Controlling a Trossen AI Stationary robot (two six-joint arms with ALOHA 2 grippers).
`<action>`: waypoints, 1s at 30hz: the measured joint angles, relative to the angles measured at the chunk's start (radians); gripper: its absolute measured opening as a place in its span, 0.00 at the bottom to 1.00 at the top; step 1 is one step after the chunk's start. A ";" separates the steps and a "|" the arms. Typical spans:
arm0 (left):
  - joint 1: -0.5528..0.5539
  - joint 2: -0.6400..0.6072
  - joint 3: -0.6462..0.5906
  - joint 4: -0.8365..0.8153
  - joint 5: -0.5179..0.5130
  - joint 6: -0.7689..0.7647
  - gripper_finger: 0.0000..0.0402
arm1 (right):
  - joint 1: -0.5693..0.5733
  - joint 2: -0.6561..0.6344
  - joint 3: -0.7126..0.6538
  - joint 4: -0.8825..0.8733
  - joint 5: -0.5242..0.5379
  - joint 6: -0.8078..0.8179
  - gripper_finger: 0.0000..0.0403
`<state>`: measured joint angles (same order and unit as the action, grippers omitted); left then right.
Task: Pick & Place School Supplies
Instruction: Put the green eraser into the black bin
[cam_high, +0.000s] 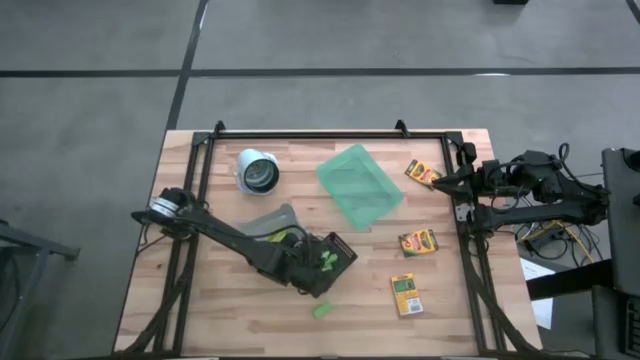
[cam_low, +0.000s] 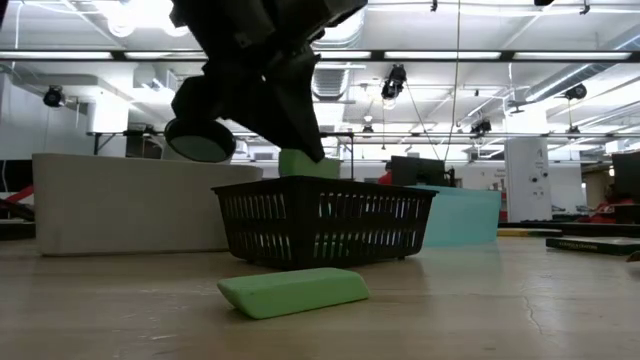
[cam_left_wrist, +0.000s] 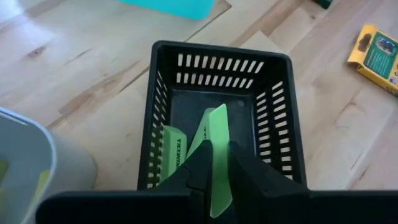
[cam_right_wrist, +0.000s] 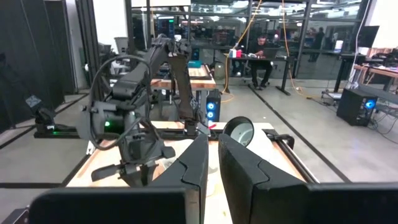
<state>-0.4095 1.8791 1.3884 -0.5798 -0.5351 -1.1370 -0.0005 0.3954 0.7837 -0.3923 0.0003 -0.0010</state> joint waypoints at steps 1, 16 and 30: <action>0.000 0.003 -0.004 0.007 0.000 0.000 0.10 | 0.000 0.000 0.000 0.000 0.000 0.000 0.09; 0.002 0.062 -0.005 0.057 0.061 0.031 0.18 | 0.000 0.000 0.000 0.000 0.000 0.000 0.09; 0.002 0.062 -0.005 0.069 0.070 0.071 0.41 | 0.000 0.000 0.000 0.000 0.000 0.000 0.09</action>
<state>-0.4076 1.9411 1.3837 -0.5105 -0.4652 -1.0664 -0.0006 0.3953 0.7837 -0.3923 0.0002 -0.0006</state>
